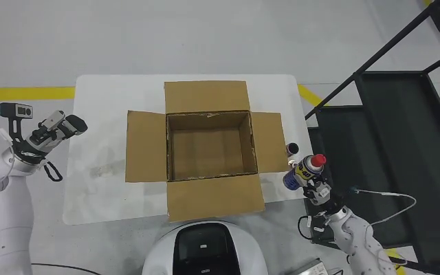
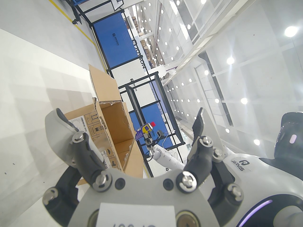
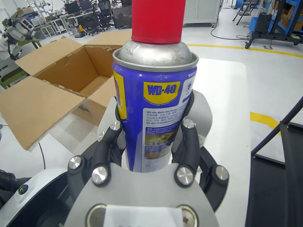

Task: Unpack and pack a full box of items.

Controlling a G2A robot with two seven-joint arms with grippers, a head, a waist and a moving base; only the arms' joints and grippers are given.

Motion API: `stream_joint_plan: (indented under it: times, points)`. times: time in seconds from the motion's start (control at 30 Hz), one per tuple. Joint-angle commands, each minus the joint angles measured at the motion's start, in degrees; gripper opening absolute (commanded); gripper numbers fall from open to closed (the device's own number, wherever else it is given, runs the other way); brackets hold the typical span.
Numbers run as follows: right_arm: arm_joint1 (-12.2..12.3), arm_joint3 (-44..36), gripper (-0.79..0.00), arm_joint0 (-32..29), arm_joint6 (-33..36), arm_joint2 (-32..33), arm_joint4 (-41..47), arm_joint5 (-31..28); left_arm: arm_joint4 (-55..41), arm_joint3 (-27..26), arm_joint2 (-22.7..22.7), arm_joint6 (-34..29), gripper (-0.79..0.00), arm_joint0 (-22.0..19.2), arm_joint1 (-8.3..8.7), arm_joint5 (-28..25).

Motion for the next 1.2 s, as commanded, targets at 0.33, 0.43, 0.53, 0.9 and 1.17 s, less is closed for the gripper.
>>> stream_joint_plan:
  times: [0.33,0.43,0.53,0.9,1.17]
  points:
    - [-0.84,19.81,-0.785,11.17,-17.71,-9.85,-9.87,3.76,0.0,0.0,0.0,0.0,0.0,0.0,0.0,0.0]
    - [-1.2,24.11,-0.785,14.02,-19.81,-11.39,-9.92,5.39,0.0,0.0,0.0,0.0,0.0,0.0,0.0,0.0]
    - [-1.53,28.15,-0.785,16.56,-21.63,-12.64,-9.89,7.17,0.0,0.0,0.0,0.0,0.0,0.0,0.0,0.0]
    - [-2.19,38.5,-0.785,22.61,-26.08,-15.86,-9.76,9.2,0.0,0.0,0.0,0.0,0.0,0.0,0.0,0.0]
    - [-2.4,41.61,-0.416,23.87,-27.2,-18.17,-9.36,10.32,0.0,0.0,0.0,0.0,0.0,0.0,0.0,0.0]
